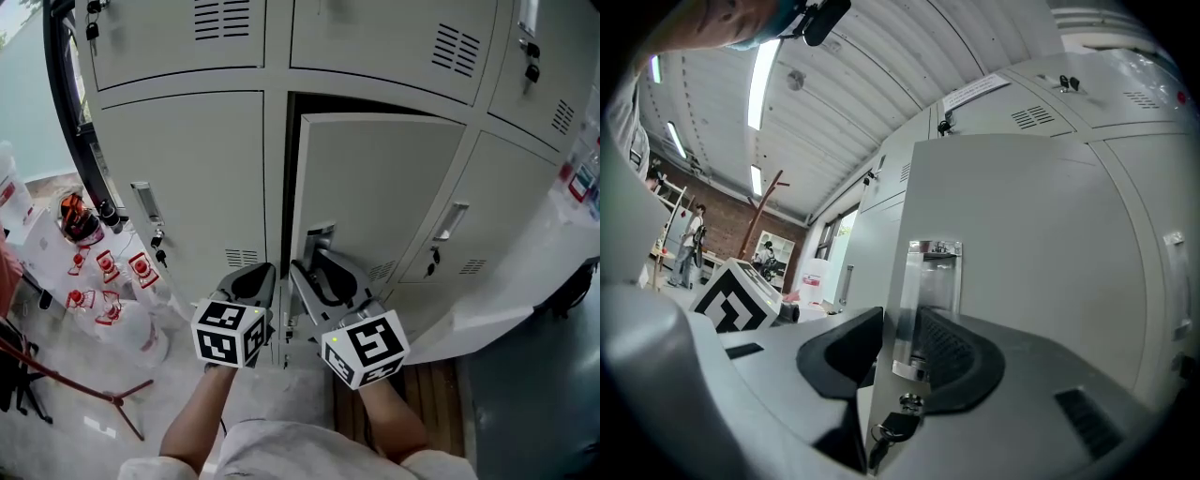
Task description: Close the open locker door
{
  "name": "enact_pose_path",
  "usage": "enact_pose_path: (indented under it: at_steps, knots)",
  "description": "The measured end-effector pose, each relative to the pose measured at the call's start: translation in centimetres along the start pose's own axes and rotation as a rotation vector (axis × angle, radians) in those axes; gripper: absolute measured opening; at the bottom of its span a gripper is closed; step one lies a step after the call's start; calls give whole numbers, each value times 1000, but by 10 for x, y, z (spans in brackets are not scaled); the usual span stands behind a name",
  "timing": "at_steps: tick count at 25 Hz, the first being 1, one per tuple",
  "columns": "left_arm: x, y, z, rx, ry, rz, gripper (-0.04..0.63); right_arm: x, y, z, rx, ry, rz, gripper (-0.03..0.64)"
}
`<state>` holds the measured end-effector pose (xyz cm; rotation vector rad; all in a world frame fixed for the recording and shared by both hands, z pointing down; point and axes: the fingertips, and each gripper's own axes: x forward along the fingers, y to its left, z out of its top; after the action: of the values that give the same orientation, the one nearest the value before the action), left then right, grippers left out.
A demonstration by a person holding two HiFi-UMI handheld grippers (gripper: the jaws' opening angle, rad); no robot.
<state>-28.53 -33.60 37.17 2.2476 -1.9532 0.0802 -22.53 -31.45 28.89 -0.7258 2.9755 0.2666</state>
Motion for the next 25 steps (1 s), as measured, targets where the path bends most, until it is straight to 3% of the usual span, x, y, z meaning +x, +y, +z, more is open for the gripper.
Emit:
enact_pose_path:
  at_steps: [25]
  knots:
    - [8,28,26,63,-47,-100,6,64,-29,-14,-61,59,-185,106]
